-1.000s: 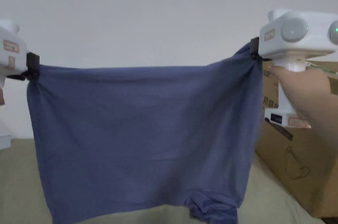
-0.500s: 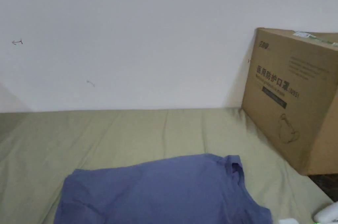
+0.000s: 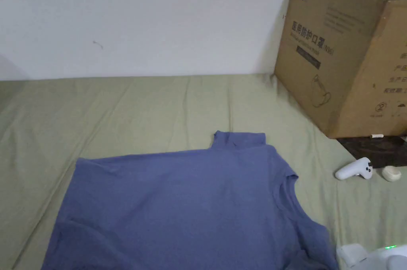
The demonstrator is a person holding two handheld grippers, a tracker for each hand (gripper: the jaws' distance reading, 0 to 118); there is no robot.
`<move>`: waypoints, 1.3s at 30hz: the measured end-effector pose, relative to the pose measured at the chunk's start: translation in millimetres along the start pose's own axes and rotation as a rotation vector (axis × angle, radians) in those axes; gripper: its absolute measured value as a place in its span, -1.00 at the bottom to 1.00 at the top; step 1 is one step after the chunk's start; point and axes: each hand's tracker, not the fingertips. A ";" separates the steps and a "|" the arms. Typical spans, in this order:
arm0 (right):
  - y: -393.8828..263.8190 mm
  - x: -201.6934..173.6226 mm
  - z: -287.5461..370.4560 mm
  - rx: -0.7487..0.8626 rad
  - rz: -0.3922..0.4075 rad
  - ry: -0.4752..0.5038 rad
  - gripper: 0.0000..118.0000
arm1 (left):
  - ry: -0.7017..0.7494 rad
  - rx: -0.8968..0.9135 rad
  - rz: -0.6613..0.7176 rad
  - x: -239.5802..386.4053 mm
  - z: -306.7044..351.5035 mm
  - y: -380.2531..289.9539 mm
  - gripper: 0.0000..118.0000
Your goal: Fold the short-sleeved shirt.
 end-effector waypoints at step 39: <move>-25.6 -45.1 96.2 0.485 -0.295 0.332 -1.00 | -0.045 0.417 0.217 28.9 119.6 -41.7 -0.97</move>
